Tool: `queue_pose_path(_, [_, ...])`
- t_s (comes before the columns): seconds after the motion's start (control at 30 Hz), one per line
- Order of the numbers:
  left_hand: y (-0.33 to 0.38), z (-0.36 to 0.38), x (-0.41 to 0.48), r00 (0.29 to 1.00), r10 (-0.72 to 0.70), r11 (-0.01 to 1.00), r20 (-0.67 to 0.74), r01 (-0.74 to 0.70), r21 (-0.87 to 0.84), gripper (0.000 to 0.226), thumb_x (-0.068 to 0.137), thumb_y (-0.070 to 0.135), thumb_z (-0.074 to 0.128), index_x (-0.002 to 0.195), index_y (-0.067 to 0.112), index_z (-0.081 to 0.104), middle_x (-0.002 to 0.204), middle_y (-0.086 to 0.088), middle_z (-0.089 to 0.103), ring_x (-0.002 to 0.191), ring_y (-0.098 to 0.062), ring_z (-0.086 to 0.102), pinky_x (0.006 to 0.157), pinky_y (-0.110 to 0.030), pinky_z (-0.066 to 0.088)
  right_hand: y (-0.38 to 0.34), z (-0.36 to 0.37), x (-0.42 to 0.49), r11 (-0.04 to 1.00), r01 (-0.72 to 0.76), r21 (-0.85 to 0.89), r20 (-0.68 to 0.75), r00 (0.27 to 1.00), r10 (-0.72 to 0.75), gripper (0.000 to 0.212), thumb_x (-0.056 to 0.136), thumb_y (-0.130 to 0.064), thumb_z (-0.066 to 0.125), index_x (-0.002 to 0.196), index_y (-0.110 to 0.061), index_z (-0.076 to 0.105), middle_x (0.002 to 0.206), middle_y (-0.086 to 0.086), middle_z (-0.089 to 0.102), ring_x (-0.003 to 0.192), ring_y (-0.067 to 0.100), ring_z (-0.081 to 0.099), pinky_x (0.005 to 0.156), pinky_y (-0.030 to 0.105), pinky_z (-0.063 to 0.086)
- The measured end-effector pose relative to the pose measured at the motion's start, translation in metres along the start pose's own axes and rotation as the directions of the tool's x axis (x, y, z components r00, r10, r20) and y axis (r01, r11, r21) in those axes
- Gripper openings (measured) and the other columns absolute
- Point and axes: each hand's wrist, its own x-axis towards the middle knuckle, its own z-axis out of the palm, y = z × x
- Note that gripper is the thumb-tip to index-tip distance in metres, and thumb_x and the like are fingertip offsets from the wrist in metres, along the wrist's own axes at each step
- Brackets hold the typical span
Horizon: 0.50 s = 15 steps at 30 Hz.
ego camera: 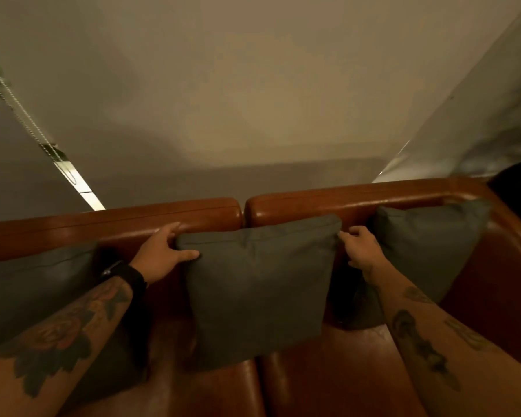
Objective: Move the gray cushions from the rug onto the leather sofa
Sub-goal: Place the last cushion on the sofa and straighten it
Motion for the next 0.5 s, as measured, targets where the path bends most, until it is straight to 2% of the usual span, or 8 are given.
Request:
queue_pose_path(0.07, [-0.002, 0.010, 0.010, 0.999, -0.036, 0.994, -0.033, 0.032, -0.107, 0.068, 0.073, 0.014, 0.082, 0.135, 0.019, 0.053, 0.141, -0.009, 0.054, 0.133, -0.027, 0.048, 0.110, -0.047, 0.039, -0.002, -0.002, 0.015, 0.999, -0.009, 0.042, 0.031, 0.999, 0.007, 0.061, 0.098, -0.041, 0.057, 0.151, -0.020, 0.036, 0.148, 0.010, 0.048, 0.127, 0.032, 0.051, 0.098, 0.050, 0.050])
queue_pose_path(0.17, [-0.006, 0.013, 0.018, 0.989, -0.139, 0.959, -0.048, 0.122, -0.256, 0.054, 0.076, 0.002, 0.077, 0.125, 0.016, 0.060, 0.130, -0.016, 0.060, 0.119, -0.033, 0.058, 0.098, -0.045, 0.048, -0.006, 0.009, 0.027, 0.985, -0.049, 0.168, 0.115, 0.993, 0.030, 0.062, 0.099, -0.036, 0.058, 0.154, -0.025, 0.033, 0.150, 0.006, 0.044, 0.117, 0.029, 0.052, 0.072, 0.043, 0.053])
queue_pose_path(0.2, [-0.006, 0.012, 0.018, 0.984, -0.170, 0.950, -0.048, 0.151, -0.272, 0.050, 0.076, 0.002, 0.077, 0.121, 0.018, 0.063, 0.127, -0.016, 0.060, 0.116, -0.032, 0.058, 0.091, -0.042, 0.050, -0.005, 0.014, 0.029, 0.980, -0.059, 0.190, 0.117, 0.993, 0.037, 0.059, 0.099, -0.034, 0.059, 0.152, -0.026, 0.035, 0.147, 0.007, 0.046, 0.115, 0.029, 0.053, 0.073, 0.046, 0.056])
queue_pose_path(0.27, [-0.006, 0.010, 0.018, 0.979, -0.197, 0.941, -0.044, 0.176, -0.288, 0.044, 0.076, 0.002, 0.077, 0.114, 0.020, 0.065, 0.121, -0.015, 0.061, 0.108, -0.028, 0.060, 0.081, -0.036, 0.051, -0.005, 0.022, 0.031, 0.985, -0.044, 0.165, 0.062, 0.997, 0.034, 0.048, 0.099, -0.031, 0.059, 0.143, -0.024, 0.042, 0.139, 0.009, 0.051, 0.114, 0.032, 0.055, 0.088, 0.055, 0.056])
queue_pose_path(0.3, [-0.007, 0.009, 0.016, 0.979, -0.196, 0.938, -0.054, 0.171, -0.301, 0.043, 0.076, 0.001, 0.076, 0.113, 0.019, 0.066, 0.117, -0.014, 0.064, 0.104, -0.025, 0.062, 0.077, -0.033, 0.050, -0.006, 0.024, 0.032, 0.988, -0.034, 0.149, 0.038, 0.999, 0.029, 0.042, 0.099, -0.030, 0.059, 0.138, -0.024, 0.045, 0.134, 0.010, 0.053, 0.111, 0.032, 0.055, 0.091, 0.056, 0.056])
queue_pose_path(0.37, [-0.007, 0.005, 0.011, 0.979, -0.188, 0.928, -0.083, 0.150, -0.340, 0.043, 0.077, 0.001, 0.075, 0.116, 0.017, 0.066, 0.110, -0.012, 0.069, 0.101, -0.023, 0.064, 0.074, -0.031, 0.050, -0.009, 0.026, 0.035, 0.987, -0.023, 0.159, 0.029, 0.999, 0.019, 0.034, 0.099, -0.029, 0.059, 0.131, -0.023, 0.050, 0.127, 0.008, 0.053, 0.109, 0.032, 0.055, 0.084, 0.056, 0.059])
queue_pose_path(0.5, [-0.008, -0.011, 0.002, 0.978, -0.166, 0.906, -0.123, 0.101, -0.412, 0.040, 0.081, 0.001, 0.071, 0.117, 0.016, 0.067, 0.113, -0.008, 0.069, 0.104, -0.021, 0.064, 0.081, -0.033, 0.051, -0.008, 0.029, 0.033, 0.978, -0.020, 0.208, 0.054, 0.998, 0.009, 0.019, 0.100, -0.022, 0.058, 0.119, -0.024, 0.054, 0.119, 0.003, 0.050, 0.107, 0.029, 0.053, 0.066, 0.048, 0.060])
